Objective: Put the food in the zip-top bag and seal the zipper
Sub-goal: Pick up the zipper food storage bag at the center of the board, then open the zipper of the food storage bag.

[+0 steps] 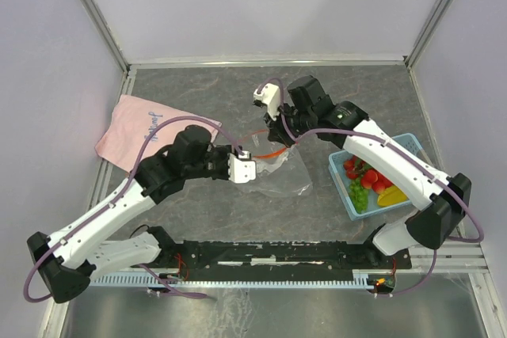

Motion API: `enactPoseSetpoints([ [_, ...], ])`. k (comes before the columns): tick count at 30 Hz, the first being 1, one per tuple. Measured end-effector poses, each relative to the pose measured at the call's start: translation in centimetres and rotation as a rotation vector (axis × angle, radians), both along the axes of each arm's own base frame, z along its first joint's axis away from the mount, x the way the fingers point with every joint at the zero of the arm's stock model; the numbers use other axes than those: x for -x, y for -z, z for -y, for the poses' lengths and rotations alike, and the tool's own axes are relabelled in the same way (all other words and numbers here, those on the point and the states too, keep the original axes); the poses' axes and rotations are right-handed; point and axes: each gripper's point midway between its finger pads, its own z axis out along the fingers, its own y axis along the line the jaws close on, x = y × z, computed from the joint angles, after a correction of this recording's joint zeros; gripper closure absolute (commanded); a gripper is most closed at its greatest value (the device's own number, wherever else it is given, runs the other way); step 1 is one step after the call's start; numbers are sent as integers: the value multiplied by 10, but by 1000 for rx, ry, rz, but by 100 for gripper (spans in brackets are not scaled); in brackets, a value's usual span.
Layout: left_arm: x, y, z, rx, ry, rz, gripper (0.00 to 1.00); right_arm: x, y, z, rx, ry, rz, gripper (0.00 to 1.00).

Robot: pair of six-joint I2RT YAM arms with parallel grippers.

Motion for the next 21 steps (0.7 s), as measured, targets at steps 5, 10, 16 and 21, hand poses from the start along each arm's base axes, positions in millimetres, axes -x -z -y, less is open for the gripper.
enactPoseSetpoints([
  [5,-2,-17,-5,117,-94,19,48,-13,-6,7,-40,140,31,98],
  [10,-9,-47,-9,317,-253,-16,45,-27,-8,13,-94,280,60,99],
  [16,-25,-74,-22,668,-558,-177,42,-40,-7,17,-186,431,84,98],
  [21,-40,-69,-35,905,-836,-383,37,-47,-5,17,-249,527,117,98],
])
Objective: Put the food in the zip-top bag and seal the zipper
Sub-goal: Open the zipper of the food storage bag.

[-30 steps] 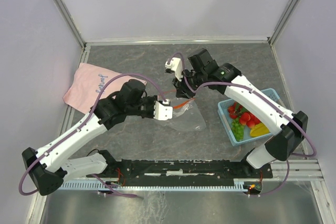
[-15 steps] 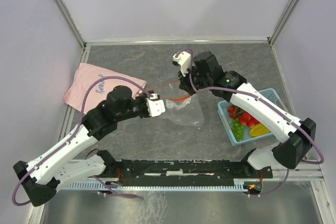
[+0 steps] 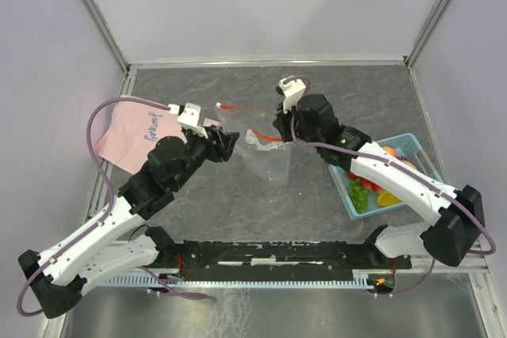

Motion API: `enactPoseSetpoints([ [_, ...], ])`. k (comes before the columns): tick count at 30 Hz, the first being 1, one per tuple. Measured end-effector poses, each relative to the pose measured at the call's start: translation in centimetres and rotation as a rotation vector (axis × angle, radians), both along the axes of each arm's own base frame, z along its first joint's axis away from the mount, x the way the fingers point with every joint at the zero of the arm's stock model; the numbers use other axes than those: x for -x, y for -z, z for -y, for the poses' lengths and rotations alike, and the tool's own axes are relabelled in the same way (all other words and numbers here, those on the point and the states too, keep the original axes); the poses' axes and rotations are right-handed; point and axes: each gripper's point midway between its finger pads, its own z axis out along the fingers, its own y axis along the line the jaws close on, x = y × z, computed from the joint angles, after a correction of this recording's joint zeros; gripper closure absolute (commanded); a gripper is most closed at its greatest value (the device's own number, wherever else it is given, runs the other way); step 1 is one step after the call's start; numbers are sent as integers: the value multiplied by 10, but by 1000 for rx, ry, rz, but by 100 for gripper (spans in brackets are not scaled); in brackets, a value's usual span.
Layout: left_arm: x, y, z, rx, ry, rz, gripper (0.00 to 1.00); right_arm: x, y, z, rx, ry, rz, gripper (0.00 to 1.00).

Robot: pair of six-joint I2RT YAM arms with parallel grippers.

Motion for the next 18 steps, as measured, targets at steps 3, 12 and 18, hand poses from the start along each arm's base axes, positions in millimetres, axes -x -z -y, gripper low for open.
enactPoseSetpoints([
  [3,-5,1,-2,143,-87,-92,35,-1,2,-2,-36,39,25,98],
  [12,-29,34,17,345,-226,-309,35,2,18,-9,-96,126,67,98],
  [18,-38,58,26,364,-277,-388,37,5,13,-17,-123,153,114,98],
])
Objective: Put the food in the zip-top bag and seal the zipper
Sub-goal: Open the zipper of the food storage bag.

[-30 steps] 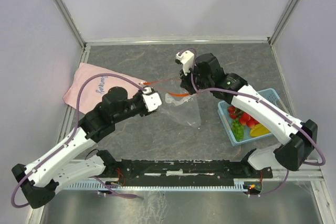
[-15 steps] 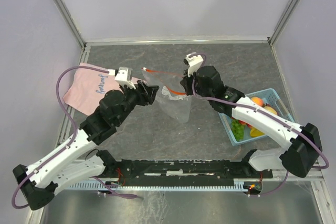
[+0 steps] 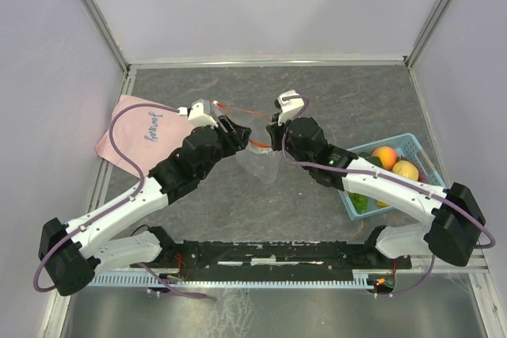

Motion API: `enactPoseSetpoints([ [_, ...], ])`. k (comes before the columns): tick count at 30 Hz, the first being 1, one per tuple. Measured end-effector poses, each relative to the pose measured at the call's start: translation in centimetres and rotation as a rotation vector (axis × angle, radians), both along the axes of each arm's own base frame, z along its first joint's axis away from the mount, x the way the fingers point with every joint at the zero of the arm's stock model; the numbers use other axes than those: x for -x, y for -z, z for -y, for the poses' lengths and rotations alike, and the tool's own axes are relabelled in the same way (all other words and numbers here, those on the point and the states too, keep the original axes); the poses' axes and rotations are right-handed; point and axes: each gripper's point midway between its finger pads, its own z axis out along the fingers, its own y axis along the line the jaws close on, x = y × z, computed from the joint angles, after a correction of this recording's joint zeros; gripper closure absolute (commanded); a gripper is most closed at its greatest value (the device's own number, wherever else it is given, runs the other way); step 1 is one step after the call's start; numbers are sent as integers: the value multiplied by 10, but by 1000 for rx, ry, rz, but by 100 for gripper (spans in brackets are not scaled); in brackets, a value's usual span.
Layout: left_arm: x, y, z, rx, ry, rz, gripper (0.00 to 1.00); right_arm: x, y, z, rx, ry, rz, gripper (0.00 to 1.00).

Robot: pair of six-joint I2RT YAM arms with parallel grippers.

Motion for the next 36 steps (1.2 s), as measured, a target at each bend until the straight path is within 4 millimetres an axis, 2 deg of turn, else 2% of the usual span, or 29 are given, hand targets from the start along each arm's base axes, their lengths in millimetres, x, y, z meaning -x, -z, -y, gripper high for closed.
enactPoseSetpoints([
  [6,-3,4,4,15,-10,-15,43,3,-7,-7,-15,17,45,98],
  [9,-5,7,6,22,-14,-23,51,5,-6,-12,-12,14,57,98],
  [13,-7,12,6,17,-24,-36,70,5,1,-17,1,8,52,96],
  [17,-9,16,3,-1,-43,-40,96,6,1,-17,6,7,55,82],
  [19,-9,17,0,-28,-47,-40,97,6,3,-17,17,5,53,75],
  [21,-9,15,-3,-73,-41,-35,97,7,6,-16,38,-3,47,64],
  [24,-10,9,-4,-133,-19,-18,97,11,11,-16,74,-25,28,58],
  [27,-11,-1,-2,-221,28,0,97,12,3,-20,95,-52,14,48],
  [32,-11,-7,3,-346,117,11,97,6,-18,-28,86,-66,16,43],
  [36,-5,1,2,-438,182,-16,97,-5,-20,-33,89,-42,-5,45],
])
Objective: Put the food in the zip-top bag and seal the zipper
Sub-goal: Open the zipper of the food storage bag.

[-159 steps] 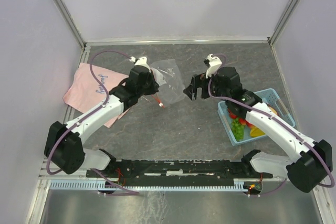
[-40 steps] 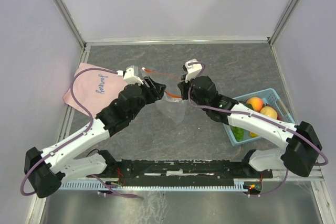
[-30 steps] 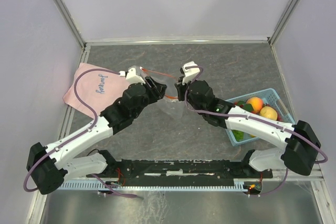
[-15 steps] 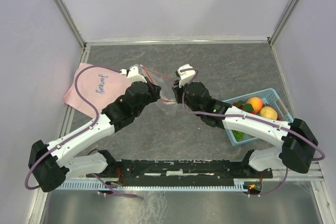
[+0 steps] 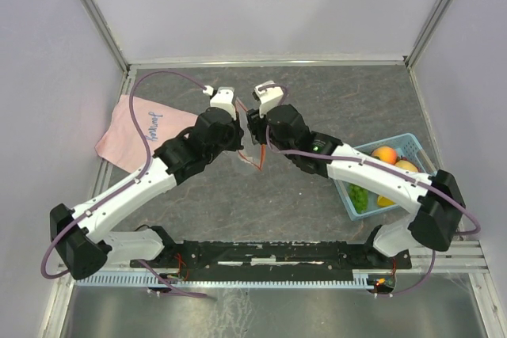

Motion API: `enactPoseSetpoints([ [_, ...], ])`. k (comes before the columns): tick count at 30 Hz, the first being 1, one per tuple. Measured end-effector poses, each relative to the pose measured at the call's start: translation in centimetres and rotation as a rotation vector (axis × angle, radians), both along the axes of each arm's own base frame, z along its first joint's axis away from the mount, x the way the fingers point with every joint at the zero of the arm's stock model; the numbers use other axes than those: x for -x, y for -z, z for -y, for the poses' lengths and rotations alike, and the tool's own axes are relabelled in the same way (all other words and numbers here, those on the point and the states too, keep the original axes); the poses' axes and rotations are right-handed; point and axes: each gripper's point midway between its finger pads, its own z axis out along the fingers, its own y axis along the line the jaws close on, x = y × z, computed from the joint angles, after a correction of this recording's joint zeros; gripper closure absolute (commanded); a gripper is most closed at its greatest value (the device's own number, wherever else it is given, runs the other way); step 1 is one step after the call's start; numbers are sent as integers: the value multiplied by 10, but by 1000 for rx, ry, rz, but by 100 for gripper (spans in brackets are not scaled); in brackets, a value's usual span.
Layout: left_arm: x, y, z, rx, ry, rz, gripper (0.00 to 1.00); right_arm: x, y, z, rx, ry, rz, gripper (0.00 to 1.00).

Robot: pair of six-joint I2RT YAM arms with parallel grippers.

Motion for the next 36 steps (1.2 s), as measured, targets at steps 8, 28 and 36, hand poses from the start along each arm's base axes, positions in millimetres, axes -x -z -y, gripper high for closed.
enactPoseSetpoints([
  [8,11,3,-12,-142,51,-52,97,-22,37,19,59,131,-96,71],
  [28,2,10,-46,-467,15,-115,97,-24,103,54,62,198,-306,67],
  [36,1,30,-26,-463,91,-177,97,-13,115,40,56,102,-372,51],
])
